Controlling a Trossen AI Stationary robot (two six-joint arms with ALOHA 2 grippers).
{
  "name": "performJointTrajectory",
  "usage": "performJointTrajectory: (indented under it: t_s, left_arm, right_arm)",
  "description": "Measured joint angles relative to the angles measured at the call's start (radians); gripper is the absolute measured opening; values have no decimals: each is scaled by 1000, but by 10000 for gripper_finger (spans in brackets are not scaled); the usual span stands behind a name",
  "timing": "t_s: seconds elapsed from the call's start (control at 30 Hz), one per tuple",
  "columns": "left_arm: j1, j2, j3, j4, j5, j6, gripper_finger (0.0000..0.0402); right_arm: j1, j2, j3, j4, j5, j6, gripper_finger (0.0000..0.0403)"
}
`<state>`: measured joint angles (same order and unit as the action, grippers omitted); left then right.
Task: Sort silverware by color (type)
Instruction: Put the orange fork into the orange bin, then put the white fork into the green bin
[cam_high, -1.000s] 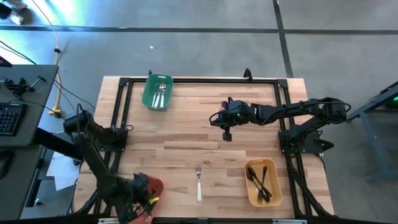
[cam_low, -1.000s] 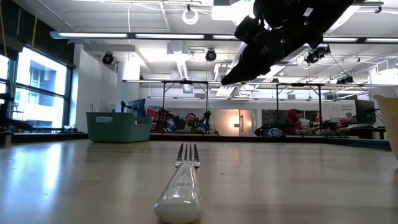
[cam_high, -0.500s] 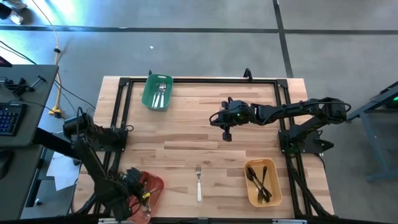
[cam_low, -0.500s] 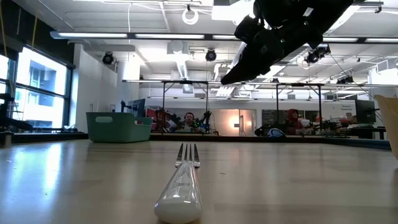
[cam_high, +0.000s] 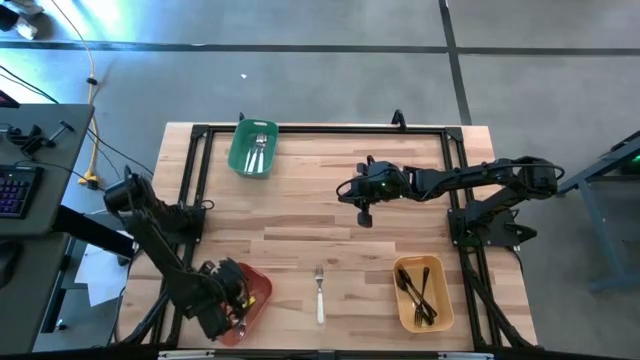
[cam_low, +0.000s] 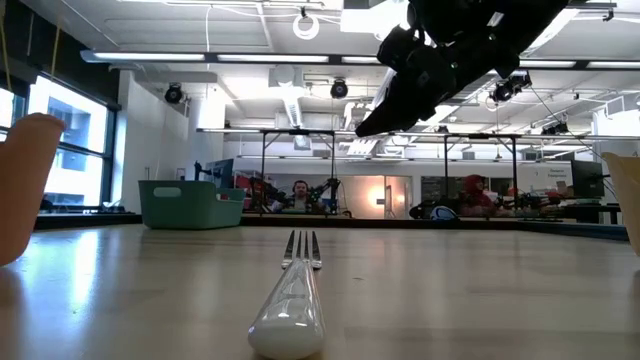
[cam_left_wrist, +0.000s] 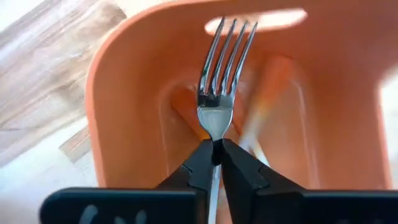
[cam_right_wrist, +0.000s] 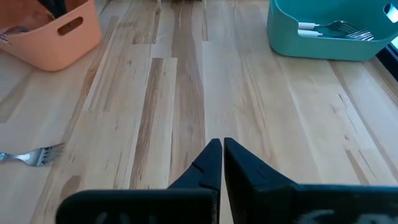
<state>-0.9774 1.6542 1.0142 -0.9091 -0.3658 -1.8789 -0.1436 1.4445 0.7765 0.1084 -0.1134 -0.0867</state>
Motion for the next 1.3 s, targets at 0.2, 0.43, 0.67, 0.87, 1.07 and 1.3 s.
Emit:
performJointTrajectory:
  t_s: [0.2,0.43,0.67,0.87,1.07,1.3]
  left_arm:
    - [3,-104,1,-2,67,141,62]
    - [41,-210,2,43,40,487,78]
    - [241,-194,2,240,120,1041,39]
    - [402,-153,2,514,242,1552,4]
    - [518,-67,4,706,356,1842,2]
    - [561,75,3,886,396,2014,29]
  right_arm:
    - [1,0,0,-1,8,38,0]
    - [68,0,0,-11,101,44,40]
    - [159,0,0,-119,240,38,75]
    - [203,0,-29,-132,290,36,7]
    - [187,-6,-101,-18,279,35,7]
    - [150,-76,-140,25,259,36,1]
